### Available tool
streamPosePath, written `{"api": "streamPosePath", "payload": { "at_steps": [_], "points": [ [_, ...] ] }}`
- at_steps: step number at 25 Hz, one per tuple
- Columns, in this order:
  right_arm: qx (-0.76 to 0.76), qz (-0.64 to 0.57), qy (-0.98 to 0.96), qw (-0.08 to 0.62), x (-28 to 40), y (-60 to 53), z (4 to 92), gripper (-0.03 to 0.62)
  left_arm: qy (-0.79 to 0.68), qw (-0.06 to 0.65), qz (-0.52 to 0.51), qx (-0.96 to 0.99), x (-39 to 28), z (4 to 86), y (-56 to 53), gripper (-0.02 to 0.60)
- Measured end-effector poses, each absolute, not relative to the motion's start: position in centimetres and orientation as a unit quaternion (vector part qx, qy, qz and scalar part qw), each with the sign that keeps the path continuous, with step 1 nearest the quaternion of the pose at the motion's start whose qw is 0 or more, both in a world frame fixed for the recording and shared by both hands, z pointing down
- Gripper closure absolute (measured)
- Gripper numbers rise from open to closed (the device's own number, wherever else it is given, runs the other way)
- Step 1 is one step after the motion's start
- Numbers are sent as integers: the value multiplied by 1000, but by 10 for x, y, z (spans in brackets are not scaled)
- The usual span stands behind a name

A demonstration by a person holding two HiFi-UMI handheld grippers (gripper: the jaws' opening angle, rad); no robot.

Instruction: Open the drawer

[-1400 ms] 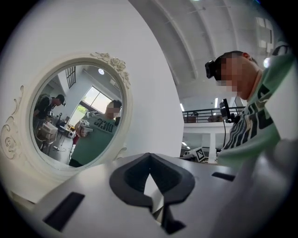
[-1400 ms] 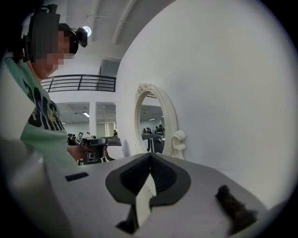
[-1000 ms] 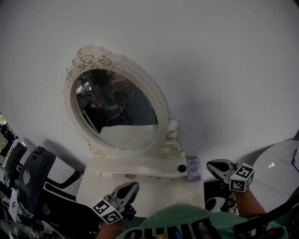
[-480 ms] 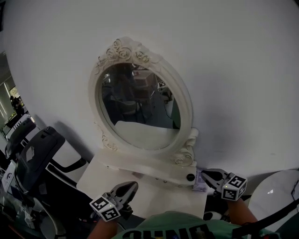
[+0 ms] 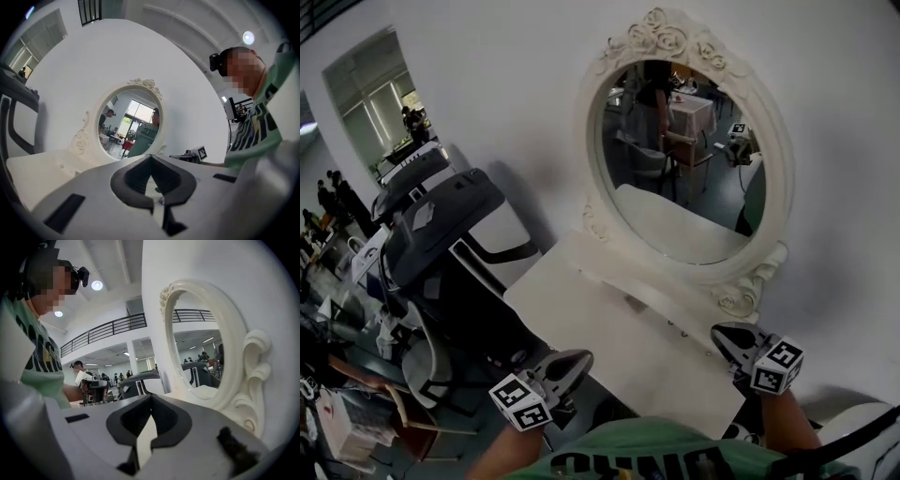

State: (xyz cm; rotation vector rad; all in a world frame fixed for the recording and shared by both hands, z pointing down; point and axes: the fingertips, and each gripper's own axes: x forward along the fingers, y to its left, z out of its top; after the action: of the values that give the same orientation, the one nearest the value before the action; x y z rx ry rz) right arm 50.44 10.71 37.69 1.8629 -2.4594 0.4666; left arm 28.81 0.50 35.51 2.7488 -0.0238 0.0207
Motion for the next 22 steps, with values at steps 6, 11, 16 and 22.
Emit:
{"api": "streamPosePath", "payload": {
  "at_steps": [6, 11, 16, 22],
  "points": [
    [521, 143, -841, 25, 428, 44, 379, 582, -71, 199, -2, 977, 221, 361, -19, 572],
    [489, 129, -862, 41, 368, -3, 366, 582, -100, 189, -32, 976, 159, 352, -47, 572],
    [475, 126, -870, 40, 291, -43, 353, 583, -129, 170, -50, 976, 66, 340, -81, 572],
    [449, 128, -883, 42, 201, -94, 348, 582, -182, 162, -65, 968, -46, 345, -109, 572]
  ]
}}
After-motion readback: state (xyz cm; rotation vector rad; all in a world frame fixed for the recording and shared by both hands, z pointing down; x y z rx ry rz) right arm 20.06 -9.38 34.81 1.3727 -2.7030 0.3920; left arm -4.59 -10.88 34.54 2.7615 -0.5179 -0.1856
